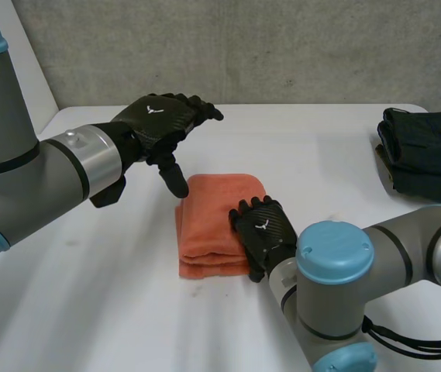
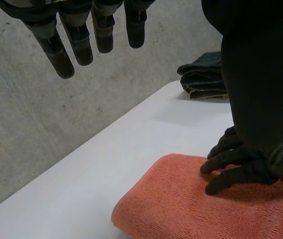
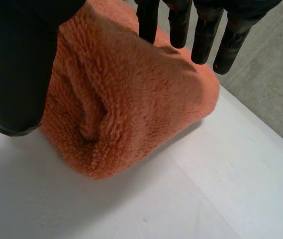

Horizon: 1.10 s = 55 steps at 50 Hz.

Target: Fold the laundry.

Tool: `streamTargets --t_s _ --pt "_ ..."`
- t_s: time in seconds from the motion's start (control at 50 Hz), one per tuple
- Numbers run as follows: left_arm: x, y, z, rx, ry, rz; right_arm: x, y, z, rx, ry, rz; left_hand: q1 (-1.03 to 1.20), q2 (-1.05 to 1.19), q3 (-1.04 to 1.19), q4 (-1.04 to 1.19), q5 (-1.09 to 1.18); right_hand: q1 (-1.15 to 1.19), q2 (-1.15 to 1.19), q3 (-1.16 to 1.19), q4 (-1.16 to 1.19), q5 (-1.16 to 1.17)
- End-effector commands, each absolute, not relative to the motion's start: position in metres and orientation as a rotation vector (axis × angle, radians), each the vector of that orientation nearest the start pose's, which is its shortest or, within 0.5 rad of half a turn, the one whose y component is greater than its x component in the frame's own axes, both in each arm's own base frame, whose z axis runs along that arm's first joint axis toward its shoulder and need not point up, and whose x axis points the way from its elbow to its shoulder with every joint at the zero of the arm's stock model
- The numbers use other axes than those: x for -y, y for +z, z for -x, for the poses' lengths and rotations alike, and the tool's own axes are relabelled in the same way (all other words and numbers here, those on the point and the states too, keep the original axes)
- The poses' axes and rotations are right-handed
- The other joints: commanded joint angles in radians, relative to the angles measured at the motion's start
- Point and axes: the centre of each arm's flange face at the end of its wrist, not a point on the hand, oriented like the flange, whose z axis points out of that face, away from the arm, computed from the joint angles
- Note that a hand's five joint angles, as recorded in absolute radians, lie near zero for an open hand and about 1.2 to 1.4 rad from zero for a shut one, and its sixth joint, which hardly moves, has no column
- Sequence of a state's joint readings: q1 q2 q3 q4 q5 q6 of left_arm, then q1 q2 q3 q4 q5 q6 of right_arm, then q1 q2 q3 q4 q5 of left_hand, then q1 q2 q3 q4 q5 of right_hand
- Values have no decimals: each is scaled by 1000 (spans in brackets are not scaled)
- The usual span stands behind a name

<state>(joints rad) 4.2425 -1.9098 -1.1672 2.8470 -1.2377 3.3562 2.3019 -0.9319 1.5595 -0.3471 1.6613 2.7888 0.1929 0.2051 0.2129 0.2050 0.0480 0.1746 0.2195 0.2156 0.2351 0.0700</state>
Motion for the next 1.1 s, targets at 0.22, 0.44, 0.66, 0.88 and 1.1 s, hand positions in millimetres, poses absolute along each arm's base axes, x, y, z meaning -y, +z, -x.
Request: streamTargets --t_s 0.22,0.44,0.66,0.88,1.1 --pt "251 288 307 -2556 -2164 -1253 227 103 -367 -2044 -1836 1144 0 -12 -20 -12 -30 283 238 242 222 213" --pt "253 288 307 -2580 -2183 -1220 239 111 -381 -1975 -1876 1125 3 -9 -17 -9 -27 1187 1142 1146 1126 1117" --pt "253 289 307 -2578 -2185 -1222 302 129 -331 -2064 -1961 1144 3 -9 -17 -9 -27 1222 1177 1181 1161 1152" --pt "252 285 306 -2592 -2167 -1221 381 154 -266 -1859 -2138 1419 0 -12 -20 -12 -30 1222 1177 1181 1161 1152" --pt "255 284 304 -2597 -2164 -1204 469 300 -229 -1427 -2564 1033 3 -9 -17 -9 -27 1222 1177 1181 1161 1152"
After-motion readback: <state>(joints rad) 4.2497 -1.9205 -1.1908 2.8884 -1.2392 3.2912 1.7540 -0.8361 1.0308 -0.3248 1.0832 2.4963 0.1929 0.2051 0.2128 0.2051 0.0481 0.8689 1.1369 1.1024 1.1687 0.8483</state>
